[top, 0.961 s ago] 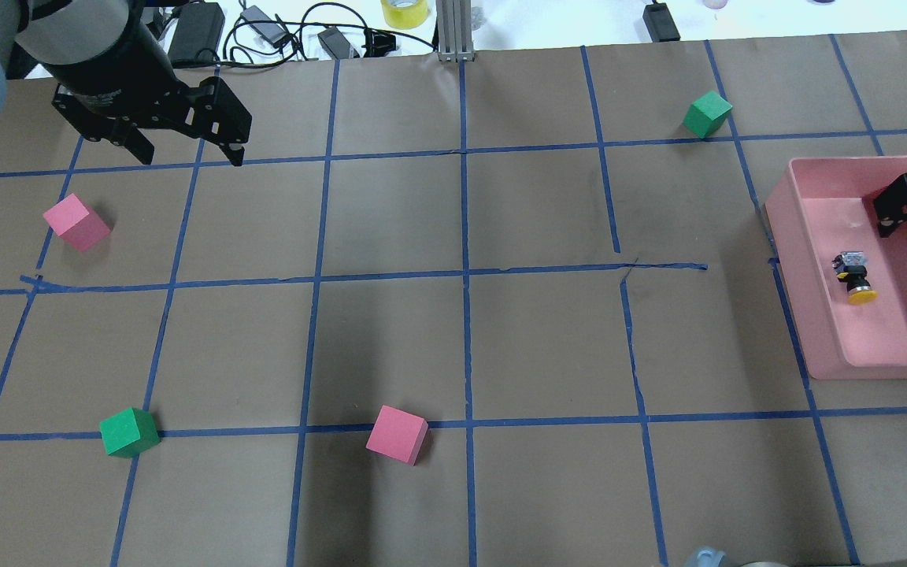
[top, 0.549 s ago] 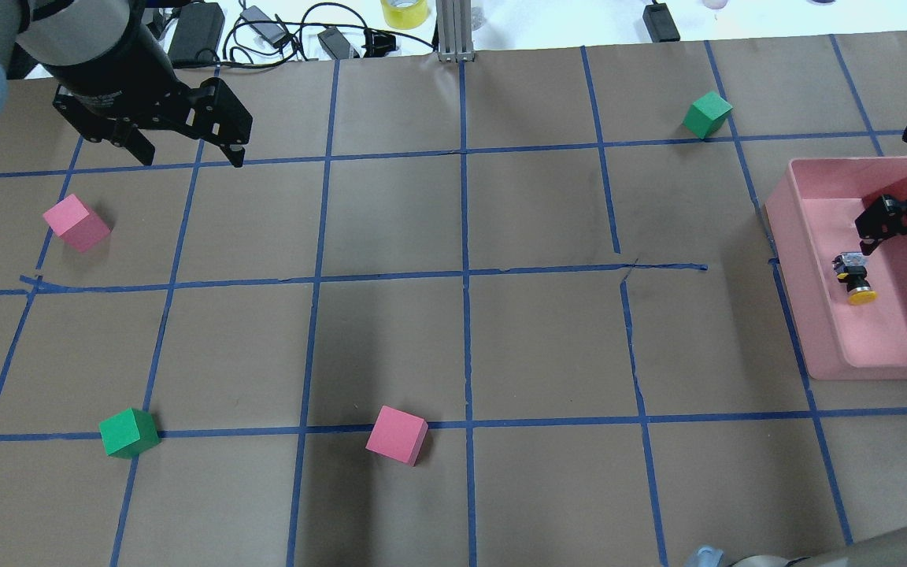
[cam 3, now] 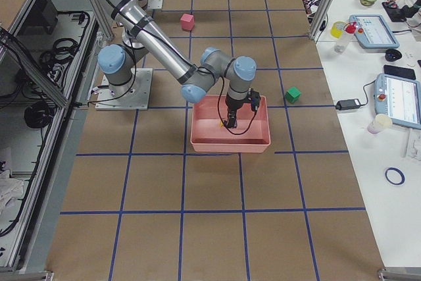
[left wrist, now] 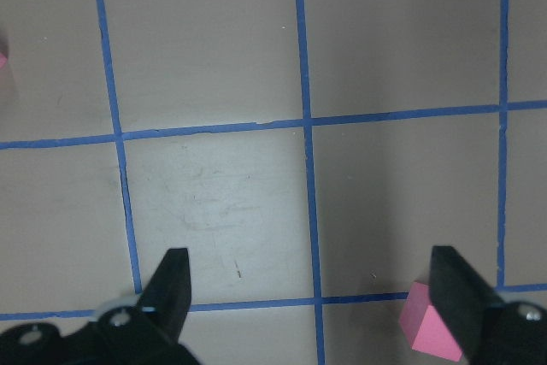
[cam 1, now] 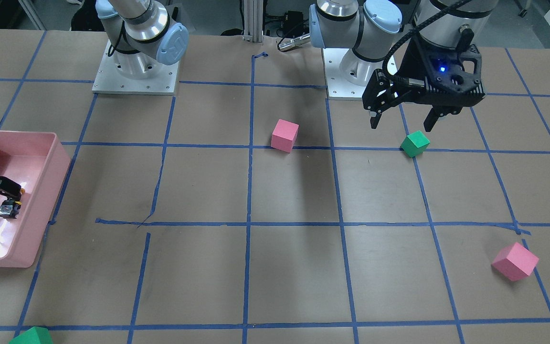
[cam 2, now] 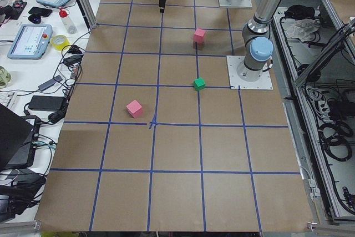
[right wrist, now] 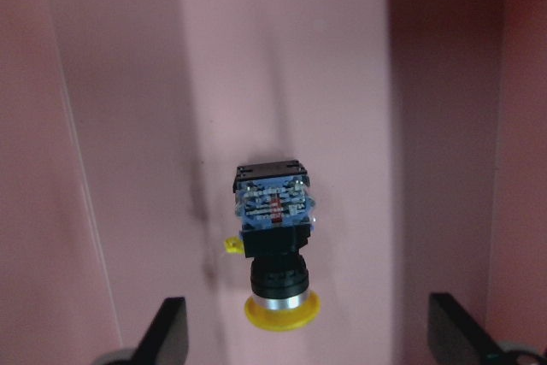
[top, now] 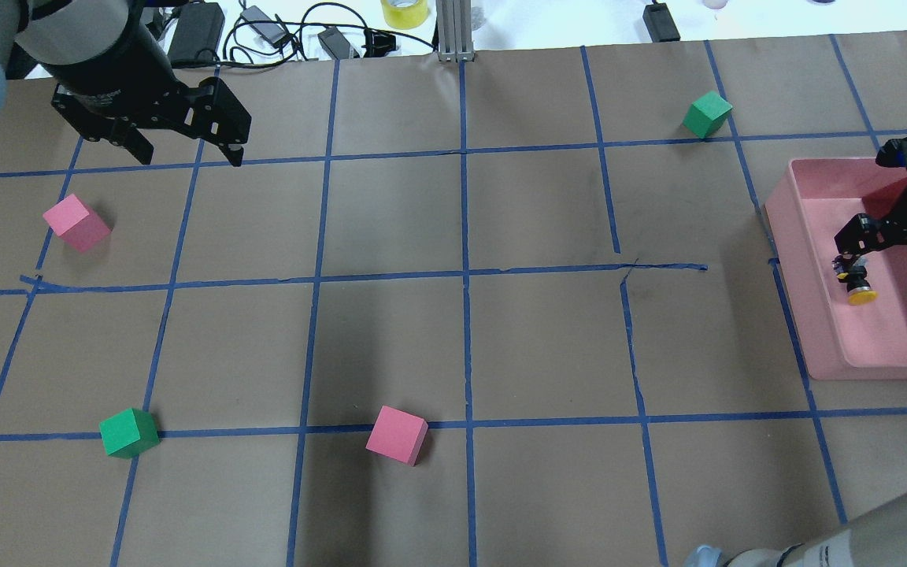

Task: Align button upright
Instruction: 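Lower the right gripper and grasp the button switch body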

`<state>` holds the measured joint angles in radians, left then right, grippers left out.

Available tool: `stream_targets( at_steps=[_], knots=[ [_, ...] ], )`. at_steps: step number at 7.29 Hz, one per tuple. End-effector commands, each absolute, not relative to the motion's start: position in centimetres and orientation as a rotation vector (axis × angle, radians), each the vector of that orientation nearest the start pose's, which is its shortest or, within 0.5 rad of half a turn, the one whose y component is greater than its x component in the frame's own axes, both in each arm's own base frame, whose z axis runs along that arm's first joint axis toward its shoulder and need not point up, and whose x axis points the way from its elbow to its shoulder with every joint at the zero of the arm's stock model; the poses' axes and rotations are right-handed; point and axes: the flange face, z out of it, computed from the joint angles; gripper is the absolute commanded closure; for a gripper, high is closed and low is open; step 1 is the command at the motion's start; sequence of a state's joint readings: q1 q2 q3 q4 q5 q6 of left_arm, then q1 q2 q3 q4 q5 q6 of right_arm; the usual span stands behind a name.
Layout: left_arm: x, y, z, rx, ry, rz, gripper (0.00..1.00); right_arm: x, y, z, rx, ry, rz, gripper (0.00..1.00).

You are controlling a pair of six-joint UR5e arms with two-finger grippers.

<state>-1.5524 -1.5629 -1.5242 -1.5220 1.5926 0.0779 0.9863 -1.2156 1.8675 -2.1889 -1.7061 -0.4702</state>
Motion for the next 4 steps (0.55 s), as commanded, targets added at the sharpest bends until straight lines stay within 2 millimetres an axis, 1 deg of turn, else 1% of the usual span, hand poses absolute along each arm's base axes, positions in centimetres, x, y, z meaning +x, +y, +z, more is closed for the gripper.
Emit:
stream_targets(
  at_steps=[1, 4],
  knots=[
    [-12.2, -50.0, 52.0, 0.089, 3.11, -0.158, 0.0, -20.9, -53.2, 19.8, 0.173, 3.225, 0.18, 0.0],
    [-12.6, -50.1, 51.5, 0.09, 3.144, -0.155, 0.0, -21.6, -53.0, 17.8, 0.185, 3.209, 0.233, 0.01]
  ],
)
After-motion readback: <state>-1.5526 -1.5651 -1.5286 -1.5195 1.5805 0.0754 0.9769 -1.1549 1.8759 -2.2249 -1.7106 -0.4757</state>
